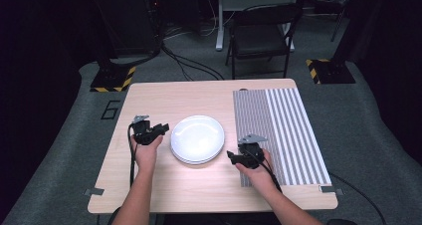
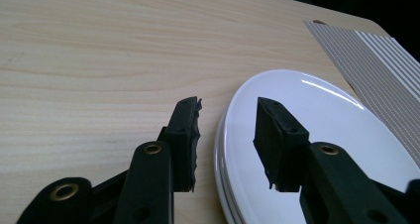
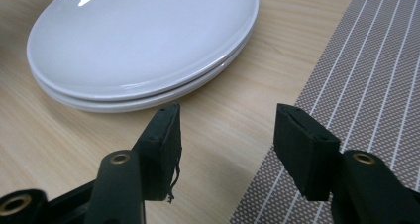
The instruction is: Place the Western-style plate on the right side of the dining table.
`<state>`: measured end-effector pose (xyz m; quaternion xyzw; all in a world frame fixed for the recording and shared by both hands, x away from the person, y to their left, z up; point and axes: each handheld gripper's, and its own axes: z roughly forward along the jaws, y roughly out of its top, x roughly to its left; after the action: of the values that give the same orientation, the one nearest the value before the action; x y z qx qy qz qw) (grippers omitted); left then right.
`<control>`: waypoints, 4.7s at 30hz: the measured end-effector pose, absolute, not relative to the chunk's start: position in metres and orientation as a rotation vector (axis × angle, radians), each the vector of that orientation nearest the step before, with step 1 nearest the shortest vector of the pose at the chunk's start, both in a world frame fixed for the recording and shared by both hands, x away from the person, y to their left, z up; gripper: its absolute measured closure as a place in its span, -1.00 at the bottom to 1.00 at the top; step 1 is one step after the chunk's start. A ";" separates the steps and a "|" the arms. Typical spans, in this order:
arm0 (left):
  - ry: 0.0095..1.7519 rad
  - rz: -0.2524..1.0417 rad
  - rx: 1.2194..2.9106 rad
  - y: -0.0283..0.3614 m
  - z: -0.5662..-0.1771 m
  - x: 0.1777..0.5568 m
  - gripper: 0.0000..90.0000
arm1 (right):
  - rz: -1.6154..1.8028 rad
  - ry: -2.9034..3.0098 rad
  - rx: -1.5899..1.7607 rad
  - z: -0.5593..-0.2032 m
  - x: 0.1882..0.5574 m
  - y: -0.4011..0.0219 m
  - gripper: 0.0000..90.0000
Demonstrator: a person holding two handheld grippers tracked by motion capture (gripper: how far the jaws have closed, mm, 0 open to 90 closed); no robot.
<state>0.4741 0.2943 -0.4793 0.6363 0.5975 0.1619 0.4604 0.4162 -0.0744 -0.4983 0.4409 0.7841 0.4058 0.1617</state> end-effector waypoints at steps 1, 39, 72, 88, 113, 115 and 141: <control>1.461 0.393 1.569 0.293 -0.482 0.475 0.34 | 1.164 2.237 1.262 -0.498 0.417 -0.075 0.02; 1.511 0.123 1.516 0.295 -0.505 0.479 0.54 | 1.304 2.133 1.482 -0.497 0.458 -0.054 0.43; 1.505 0.089 1.535 0.290 -0.507 0.477 0.56 | 1.335 2.109 1.632 -0.512 0.470 -0.051 0.26; 1.502 0.081 1.541 0.285 -0.508 0.477 0.55 | 1.332 2.106 1.652 -0.513 0.468 -0.046 0.30; 1.454 0.005 1.561 0.258 -0.517 0.472 0.49 | 1.373 2.029 1.665 -0.501 0.463 -0.076 0.26; 1.453 -0.001 1.565 0.257 -0.517 0.472 0.48 | 1.375 2.027 1.665 -0.501 0.463 -0.077 0.26; 1.485 0.003 1.537 0.247 -0.519 0.461 0.32 | 1.417 2.045 1.642 -0.508 0.432 -0.078 0.36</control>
<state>0.4605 0.2471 -0.5193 0.6305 0.6090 0.0014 0.4813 0.4324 -0.0783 -0.5076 0.5492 0.6837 0.4738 0.0802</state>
